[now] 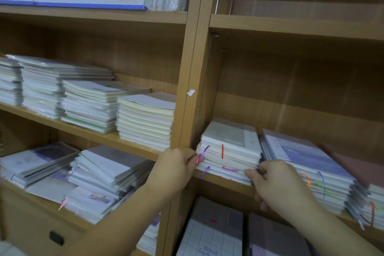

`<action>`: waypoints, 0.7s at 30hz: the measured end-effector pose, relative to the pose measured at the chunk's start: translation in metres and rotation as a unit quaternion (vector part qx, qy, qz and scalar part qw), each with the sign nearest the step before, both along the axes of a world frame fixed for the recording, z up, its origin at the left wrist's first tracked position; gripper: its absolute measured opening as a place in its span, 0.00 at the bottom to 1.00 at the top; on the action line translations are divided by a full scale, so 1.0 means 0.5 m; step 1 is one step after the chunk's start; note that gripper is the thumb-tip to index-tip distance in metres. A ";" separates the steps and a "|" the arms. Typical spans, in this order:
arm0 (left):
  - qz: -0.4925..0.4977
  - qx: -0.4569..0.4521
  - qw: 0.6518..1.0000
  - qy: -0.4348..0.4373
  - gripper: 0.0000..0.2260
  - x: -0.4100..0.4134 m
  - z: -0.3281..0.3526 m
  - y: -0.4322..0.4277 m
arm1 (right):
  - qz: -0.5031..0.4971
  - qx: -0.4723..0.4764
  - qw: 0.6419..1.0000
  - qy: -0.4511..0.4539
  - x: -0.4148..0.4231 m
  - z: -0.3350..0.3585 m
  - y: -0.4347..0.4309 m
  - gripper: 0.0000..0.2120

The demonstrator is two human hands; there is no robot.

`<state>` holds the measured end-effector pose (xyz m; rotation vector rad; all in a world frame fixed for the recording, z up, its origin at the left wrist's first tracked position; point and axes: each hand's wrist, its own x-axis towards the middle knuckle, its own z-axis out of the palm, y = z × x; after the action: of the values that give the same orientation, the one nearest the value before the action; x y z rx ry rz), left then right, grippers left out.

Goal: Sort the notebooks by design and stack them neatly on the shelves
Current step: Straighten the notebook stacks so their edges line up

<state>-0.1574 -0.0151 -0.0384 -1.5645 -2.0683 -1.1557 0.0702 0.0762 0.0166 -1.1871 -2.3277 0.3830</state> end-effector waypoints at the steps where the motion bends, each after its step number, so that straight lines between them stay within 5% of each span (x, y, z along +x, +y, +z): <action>1: 0.000 0.004 1.000 -0.002 0.16 0.001 0.003 -0.002 | 0.000 0.001 1.000 -0.002 0.000 0.003 -0.001 0.18; 21: -0.012 -0.044 0.999 -0.014 0.13 0.008 0.046 -0.008 | 0.011 -0.051 0.999 0.012 -0.005 0.010 0.002 0.17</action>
<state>-0.1532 -0.0192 -0.0152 -1.6245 -2.1516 -1.1155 0.0679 0.0774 0.0216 -1.1990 -2.3264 0.5248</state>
